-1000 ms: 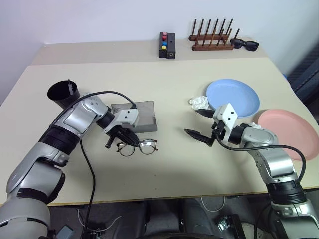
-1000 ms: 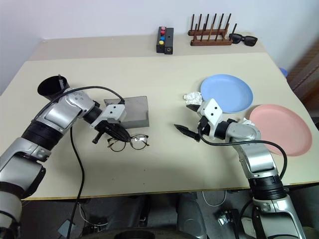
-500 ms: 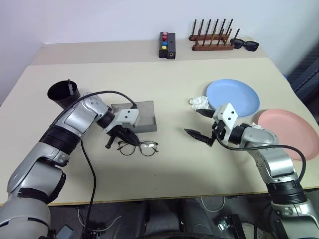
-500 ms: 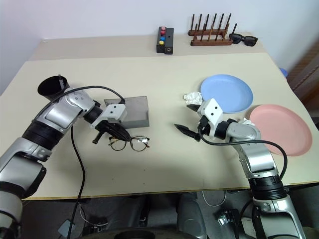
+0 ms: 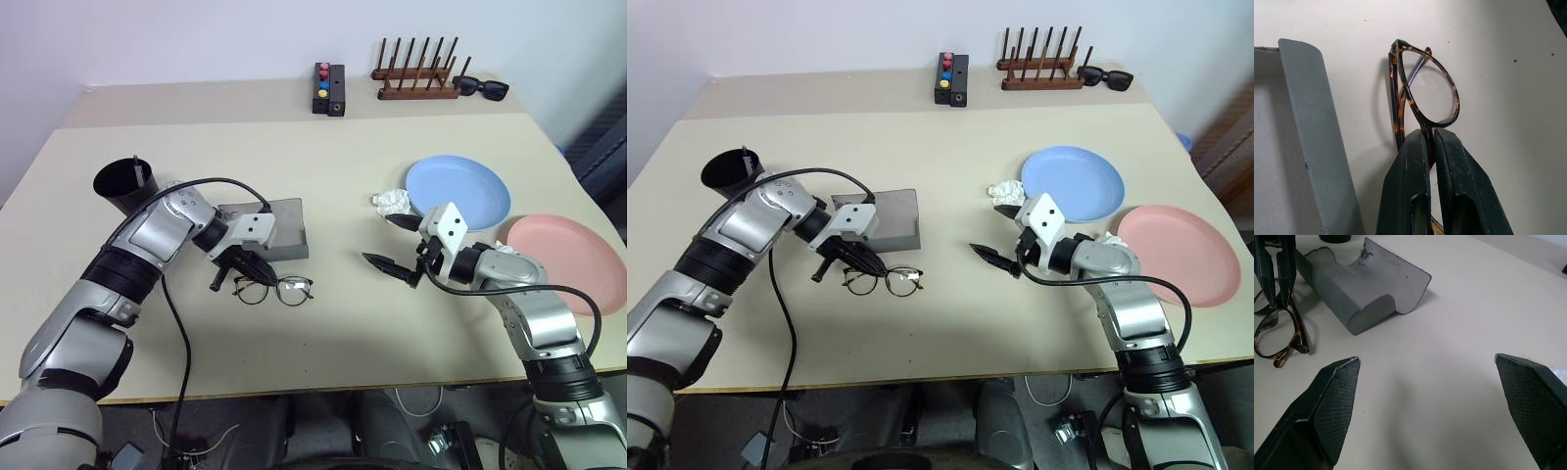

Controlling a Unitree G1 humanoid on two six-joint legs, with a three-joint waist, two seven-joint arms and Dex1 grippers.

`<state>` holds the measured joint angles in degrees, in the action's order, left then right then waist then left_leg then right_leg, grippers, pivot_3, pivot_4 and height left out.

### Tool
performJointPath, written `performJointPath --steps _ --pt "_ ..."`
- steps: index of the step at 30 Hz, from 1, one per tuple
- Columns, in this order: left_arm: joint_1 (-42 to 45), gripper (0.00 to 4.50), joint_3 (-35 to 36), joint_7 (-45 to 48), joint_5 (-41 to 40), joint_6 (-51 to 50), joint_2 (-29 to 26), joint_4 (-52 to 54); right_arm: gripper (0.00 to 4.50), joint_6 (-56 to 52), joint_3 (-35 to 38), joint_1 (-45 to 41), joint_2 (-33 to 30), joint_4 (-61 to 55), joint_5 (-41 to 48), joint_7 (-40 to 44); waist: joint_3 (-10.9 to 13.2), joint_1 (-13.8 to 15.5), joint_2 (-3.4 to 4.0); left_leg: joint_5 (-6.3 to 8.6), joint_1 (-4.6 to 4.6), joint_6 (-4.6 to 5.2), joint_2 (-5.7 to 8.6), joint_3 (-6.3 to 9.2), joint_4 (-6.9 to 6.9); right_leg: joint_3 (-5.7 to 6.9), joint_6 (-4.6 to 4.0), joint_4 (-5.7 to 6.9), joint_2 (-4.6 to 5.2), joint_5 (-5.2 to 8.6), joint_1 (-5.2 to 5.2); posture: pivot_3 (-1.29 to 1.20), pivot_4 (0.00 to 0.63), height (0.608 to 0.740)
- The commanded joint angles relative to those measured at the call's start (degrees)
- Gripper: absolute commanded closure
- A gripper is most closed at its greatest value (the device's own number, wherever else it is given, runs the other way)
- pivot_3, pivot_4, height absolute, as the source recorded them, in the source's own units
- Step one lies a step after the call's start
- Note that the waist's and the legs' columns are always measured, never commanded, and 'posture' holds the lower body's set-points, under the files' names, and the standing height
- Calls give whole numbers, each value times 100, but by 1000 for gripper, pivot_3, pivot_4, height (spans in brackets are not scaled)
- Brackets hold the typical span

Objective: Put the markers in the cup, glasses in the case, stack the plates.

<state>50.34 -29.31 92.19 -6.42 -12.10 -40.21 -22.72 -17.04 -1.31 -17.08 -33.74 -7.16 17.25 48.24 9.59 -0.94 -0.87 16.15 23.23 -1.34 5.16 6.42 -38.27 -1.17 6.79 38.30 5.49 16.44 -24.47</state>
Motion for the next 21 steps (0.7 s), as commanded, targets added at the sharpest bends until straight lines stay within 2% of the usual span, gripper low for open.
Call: performJointPath --steps 1,10,12,16,21 --pt "32 4261 374 -35 -71 -109 4 166 0 105 170 -97 -12 -119 86 10 0 -2 0 0 0 0 0 0 0 0 0 0 0 0 0 0 150 740" --pt "444 4261 1016 3 -293 -403 -218 197 0 206 141 -195 7 57 58 67 0 9 0 0 1 0 -1 1 0 0 0 0 0 0 0 0 150 740" --pt "737 4261 1171 -178 -264 -438 -106 -132 0 253 115 -253 36 149 42 84 0 18 -1 0 2 0 1 1 -4 1 0 0 0 0 0 0 150 740" --pt "1362 4261 1385 -754 41 242 149 -1204 0 384 47 -358 89 343 4 140 0 6 -1 0 2 0 1 2 -5 5 0 0 0 0 2 0 150 740" --pt "1782 4261 1297 -705 407 977 221 -2340 0 478 10 -458 144 495 -20 177 0 -46 -1 0 2 0 1 0 0 6 0 0 0 0 -2 0 150 740"
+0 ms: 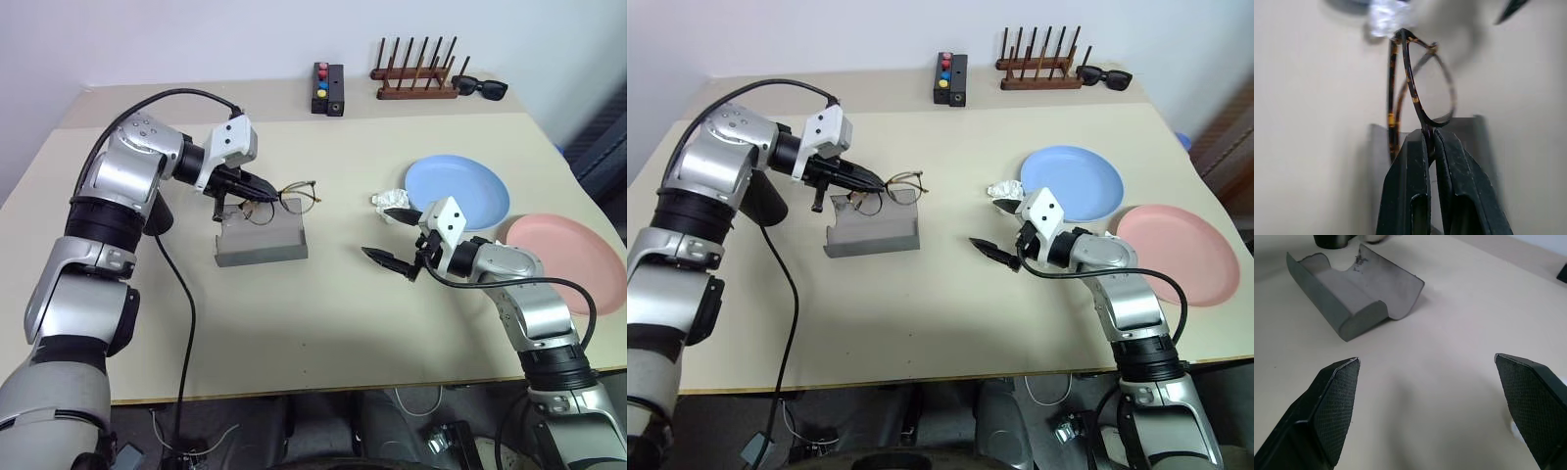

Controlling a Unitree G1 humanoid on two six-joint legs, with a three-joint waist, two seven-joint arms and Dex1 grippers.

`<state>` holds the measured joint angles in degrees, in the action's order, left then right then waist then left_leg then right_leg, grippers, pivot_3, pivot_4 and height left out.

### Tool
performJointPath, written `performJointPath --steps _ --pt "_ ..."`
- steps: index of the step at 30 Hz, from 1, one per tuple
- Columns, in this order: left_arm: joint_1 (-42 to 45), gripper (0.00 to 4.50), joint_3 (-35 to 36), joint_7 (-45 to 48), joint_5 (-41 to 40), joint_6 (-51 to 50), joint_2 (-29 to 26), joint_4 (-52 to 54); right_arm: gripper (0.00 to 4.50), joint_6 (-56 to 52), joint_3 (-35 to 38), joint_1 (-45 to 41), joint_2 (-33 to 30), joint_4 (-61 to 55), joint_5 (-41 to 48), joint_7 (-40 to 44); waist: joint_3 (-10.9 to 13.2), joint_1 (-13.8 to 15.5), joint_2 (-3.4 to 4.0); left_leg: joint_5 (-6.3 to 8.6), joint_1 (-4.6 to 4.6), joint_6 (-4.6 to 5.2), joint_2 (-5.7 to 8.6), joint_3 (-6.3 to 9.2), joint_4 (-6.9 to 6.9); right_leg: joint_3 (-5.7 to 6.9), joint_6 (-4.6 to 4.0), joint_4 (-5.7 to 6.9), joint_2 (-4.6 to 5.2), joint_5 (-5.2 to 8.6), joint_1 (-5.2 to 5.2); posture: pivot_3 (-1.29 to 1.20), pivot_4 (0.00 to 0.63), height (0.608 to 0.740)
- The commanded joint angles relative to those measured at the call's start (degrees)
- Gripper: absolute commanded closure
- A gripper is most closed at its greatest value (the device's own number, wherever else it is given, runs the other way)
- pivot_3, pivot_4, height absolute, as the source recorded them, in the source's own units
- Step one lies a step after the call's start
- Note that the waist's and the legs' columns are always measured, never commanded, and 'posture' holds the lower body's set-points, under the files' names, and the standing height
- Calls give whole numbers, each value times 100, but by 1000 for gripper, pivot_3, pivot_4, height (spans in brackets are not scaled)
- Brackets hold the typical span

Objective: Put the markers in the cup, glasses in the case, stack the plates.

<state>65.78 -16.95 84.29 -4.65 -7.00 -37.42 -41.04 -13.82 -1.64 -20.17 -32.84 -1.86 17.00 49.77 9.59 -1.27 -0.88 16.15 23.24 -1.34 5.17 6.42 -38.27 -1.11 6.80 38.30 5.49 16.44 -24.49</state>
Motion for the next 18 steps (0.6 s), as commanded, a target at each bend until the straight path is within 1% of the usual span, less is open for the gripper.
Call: performJointPath --steps 1,6,12,18 --pt "215 4261 17 144 306 631 -61 -612 0 166 43 -150 61 -28 2 26 0 -20 0 0 0 0 0 0 2 0 0 0 0 0 -1 0 150 740" --pt "-36 4261 -41 369 532 1252 -22 -800 0 172 68 -89 52 -82 18 22 0 -17 0 0 1 0 0 0 2 0 0 0 1 0 -2 0 150 740" --pt "-187 4261 17 488 590 1300 124 -686 0 135 119 4 1 -182 41 10 0 31 0 0 3 0 1 1 -3 0 0 0 1 0 -1 0 150 740" --pt "-246 4261 70 452 586 1204 204 -598 0 90 157 79 -38 -271 61 0 0 9 0 0 3 0 0 1 -2 0 0 1 1 0 -1 0 150 740"
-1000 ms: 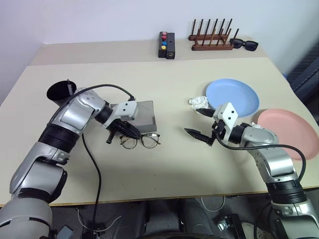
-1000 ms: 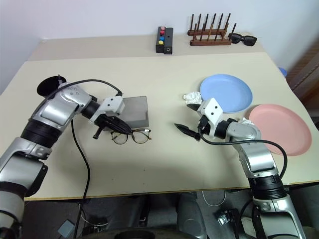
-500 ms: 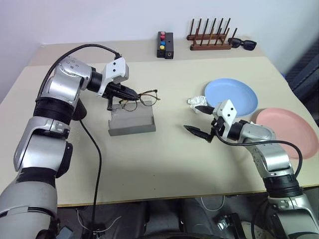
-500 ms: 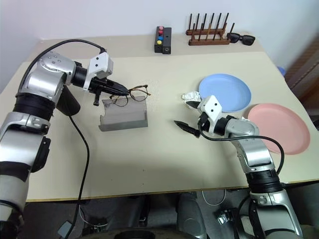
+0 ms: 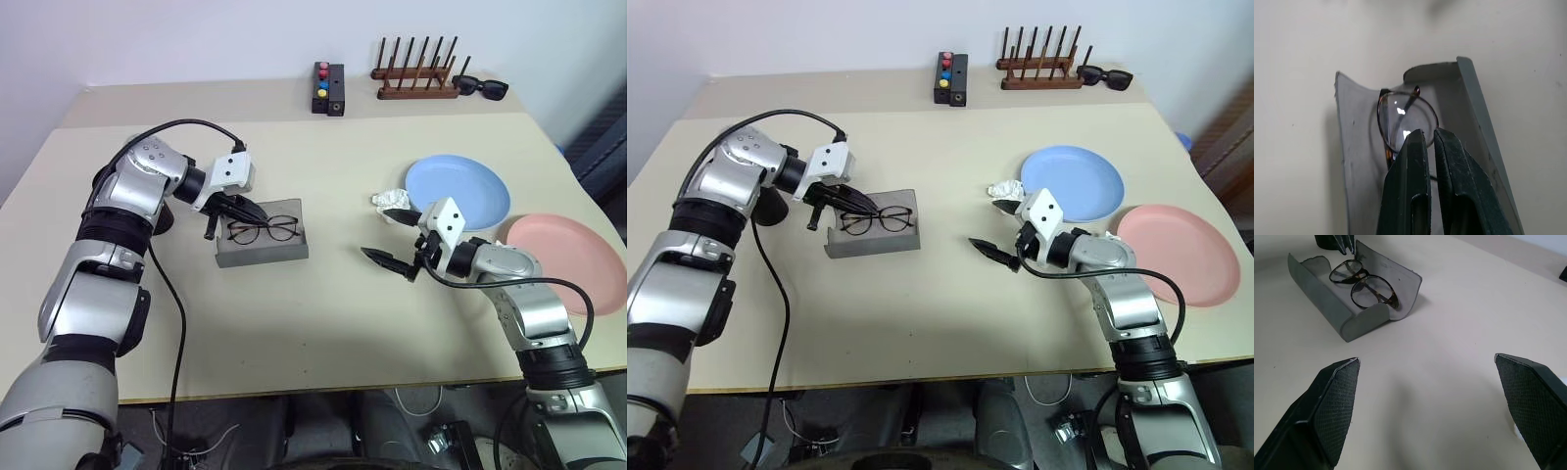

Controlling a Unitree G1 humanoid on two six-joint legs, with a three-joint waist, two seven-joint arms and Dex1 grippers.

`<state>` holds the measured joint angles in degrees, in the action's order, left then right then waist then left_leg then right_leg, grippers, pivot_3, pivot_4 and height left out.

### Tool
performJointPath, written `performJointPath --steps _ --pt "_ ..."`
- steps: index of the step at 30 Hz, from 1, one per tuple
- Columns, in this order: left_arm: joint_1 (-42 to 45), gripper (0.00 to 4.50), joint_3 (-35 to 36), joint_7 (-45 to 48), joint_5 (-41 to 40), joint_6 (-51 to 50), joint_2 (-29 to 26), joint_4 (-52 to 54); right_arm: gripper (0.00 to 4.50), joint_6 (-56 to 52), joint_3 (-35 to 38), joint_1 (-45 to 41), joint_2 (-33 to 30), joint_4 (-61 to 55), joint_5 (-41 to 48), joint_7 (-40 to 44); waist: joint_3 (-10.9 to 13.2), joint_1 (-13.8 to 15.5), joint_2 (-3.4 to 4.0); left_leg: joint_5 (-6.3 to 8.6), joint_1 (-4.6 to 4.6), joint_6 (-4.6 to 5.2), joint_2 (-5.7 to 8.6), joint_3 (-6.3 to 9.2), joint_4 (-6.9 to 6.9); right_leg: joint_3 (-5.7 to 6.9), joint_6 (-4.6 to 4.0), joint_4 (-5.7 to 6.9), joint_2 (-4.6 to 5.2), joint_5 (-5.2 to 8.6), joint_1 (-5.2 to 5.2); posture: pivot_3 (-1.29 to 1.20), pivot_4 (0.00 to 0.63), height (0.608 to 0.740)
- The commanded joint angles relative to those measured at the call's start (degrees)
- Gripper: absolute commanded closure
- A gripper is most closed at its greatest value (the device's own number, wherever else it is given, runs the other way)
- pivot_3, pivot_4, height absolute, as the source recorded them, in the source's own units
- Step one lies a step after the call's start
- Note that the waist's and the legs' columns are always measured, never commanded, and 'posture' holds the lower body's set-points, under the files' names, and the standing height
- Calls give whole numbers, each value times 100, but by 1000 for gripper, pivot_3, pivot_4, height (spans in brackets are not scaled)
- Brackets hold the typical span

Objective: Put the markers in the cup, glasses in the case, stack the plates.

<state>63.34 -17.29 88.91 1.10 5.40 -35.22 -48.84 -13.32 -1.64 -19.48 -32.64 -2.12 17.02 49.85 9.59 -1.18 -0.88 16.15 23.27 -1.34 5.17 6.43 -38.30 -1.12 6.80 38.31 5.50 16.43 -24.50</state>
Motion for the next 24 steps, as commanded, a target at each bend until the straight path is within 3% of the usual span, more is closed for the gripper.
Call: performJointPath --steps 1,9,24 --pt "-1 4261 103 -37 25 -32 -5 174 0 40 160 13 -62 -242 56 -8 0 0 0 0 0 0 0 0 0 0 0 0 0 0 0 0 150 740" --pt "33 4261 4 -502 370 254 36 -93 0 14 170 8 -79 -243 58 -9 0 4 0 0 0 0 0 0 -1 0 0 0 0 0 0 0 150 740" --pt "472 4261 -119 -542 980 1144 137 -1227 0 -65 208 120 -75 -410 83 -109 0 15 0 0 0 0 1 0 -1 1 0 1 0 0 0 0 150 740"
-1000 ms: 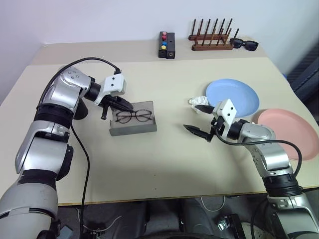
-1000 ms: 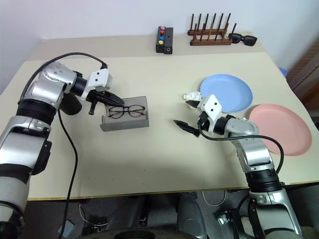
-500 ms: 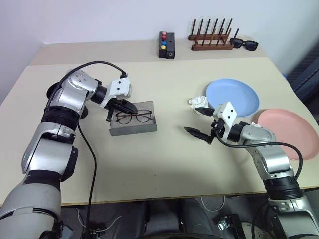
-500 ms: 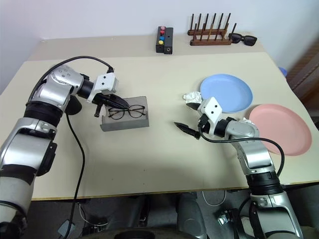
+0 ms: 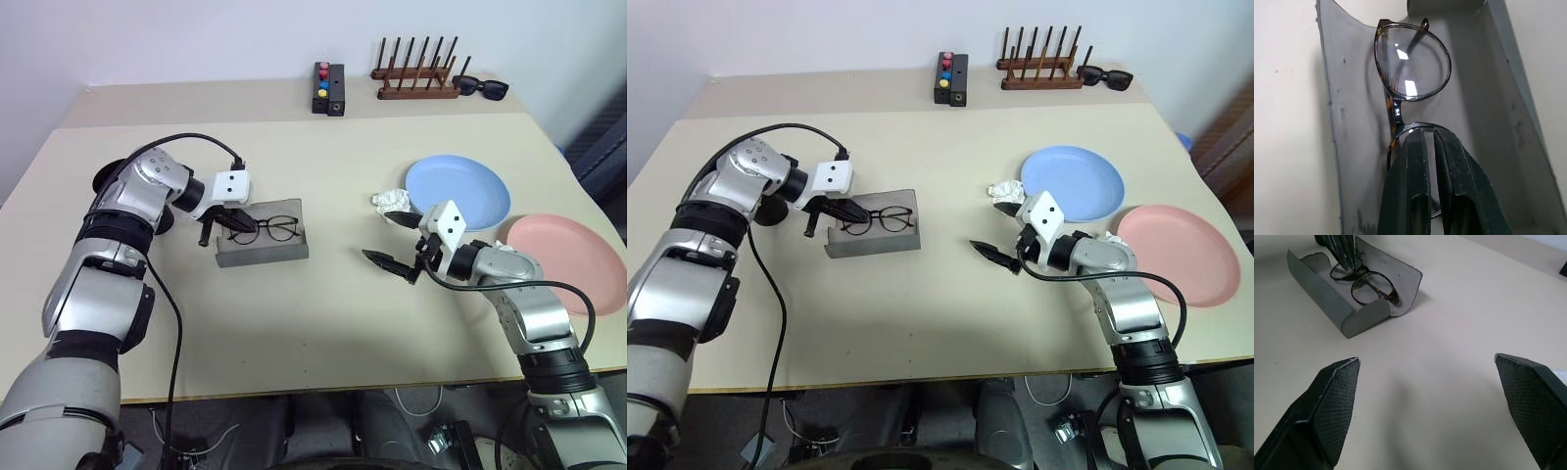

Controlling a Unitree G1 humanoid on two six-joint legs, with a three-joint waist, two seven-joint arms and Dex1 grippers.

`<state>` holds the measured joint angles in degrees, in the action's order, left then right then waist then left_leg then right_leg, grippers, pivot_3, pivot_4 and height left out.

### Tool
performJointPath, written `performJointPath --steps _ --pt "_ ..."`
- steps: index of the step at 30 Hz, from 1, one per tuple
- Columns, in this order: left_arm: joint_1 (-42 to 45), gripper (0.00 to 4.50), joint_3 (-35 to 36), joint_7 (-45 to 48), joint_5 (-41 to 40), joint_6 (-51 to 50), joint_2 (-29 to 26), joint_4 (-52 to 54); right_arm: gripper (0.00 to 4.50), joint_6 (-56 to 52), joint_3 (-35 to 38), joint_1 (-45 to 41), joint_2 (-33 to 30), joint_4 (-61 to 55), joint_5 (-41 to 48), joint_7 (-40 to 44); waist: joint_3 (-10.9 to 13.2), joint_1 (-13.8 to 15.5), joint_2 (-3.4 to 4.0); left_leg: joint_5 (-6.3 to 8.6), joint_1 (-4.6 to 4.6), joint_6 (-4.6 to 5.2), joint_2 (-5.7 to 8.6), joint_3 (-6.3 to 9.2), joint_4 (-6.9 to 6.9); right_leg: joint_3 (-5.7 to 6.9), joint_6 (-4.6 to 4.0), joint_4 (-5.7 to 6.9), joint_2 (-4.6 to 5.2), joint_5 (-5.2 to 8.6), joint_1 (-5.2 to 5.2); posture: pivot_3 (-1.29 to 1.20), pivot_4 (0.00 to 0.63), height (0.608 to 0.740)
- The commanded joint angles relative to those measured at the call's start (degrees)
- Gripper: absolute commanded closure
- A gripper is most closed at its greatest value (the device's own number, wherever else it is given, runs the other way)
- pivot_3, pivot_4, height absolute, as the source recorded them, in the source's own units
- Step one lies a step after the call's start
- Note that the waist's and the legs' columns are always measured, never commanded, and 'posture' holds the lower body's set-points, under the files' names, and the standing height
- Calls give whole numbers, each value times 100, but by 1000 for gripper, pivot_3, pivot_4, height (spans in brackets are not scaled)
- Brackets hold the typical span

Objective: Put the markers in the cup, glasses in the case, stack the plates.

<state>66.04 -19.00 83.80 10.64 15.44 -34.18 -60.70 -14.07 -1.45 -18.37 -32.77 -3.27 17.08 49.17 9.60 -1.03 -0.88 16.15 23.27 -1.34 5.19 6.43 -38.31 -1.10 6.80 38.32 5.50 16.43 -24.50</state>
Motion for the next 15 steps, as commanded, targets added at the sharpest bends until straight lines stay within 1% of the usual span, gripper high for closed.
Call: performJointPath --steps 1,8,15 --pt "224 4261 58 -42 39 157 60 -76 0 -2 193 19 -62 -312 78 -51 0 0 0 0 0 0 0 0 0 0 0 0 0 0 0 0 150 740" --pt "315 4261 65 -70 96 225 160 -239 0 -65 206 64 -61 -412 84 -114 0 -11 0 0 0 0 0 0 0 0 0 0 0 0 0 0 150 740" --pt "452 4261 99 -312 160 235 266 -411 0 -87 215 110 -66 -474 95 -157 0 -8 0 0 0 0 0 -1 0 0 1 0 0 0 0 0 150 740"
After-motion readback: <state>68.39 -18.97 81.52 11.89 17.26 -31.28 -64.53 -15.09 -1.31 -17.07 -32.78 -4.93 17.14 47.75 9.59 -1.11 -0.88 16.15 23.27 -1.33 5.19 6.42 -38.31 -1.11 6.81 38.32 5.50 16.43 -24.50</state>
